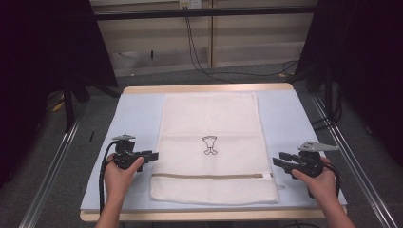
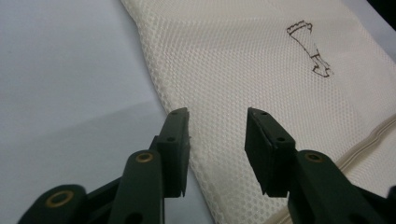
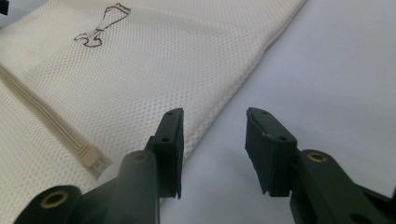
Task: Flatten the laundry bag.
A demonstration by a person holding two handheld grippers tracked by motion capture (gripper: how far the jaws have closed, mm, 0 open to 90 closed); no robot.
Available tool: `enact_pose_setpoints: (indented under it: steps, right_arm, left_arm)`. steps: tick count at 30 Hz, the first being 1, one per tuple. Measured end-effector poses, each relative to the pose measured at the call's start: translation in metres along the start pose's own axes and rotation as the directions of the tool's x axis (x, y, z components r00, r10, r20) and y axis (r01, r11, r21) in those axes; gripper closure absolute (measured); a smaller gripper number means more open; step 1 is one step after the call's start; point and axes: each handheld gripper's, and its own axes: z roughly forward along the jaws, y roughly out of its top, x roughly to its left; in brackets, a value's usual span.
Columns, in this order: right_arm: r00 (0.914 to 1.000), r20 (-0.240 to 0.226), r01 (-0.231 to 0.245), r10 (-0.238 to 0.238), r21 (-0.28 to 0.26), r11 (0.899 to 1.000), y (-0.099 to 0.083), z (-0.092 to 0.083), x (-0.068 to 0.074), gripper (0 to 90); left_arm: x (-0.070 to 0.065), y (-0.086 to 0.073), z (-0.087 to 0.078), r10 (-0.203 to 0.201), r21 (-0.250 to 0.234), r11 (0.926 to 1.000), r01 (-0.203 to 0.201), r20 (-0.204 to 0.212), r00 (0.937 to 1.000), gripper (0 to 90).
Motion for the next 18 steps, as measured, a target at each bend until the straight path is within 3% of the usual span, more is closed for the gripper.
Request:
enact_pose_setpoints:
  steps: [8, 11, 18]
  right_arm:
    - [1.0, 0.004, 0.007, -0.007, 0.092, 0.996, 0.002, 0.019, 0.01, 61.0]
    - [0.9998, -0.005, 0.018, -0.018, 0.107, 0.994, 0.002, 0.023, 0.012, 67.3]
    - [0.9994, 0.01, 0.031, -0.032, 0.124, 0.992, 0.005, 0.028, 0.019, 79.3]
  left_arm:
    - [0.0, -0.005, 0.009, 0.022, 0.043, 0.9989, -0.021, -0.024, 0.9995, 56.4]
    - [-0.001, -0.008, 0.012, 0.002, 0.046, 0.999, -0.001, -0.01, 1.0, 56.1]
    - [-0.004, -0.01, 0.012, -0.01, 0.052, 0.9986, 0.012, -0.037, 0.9993, 69.1]
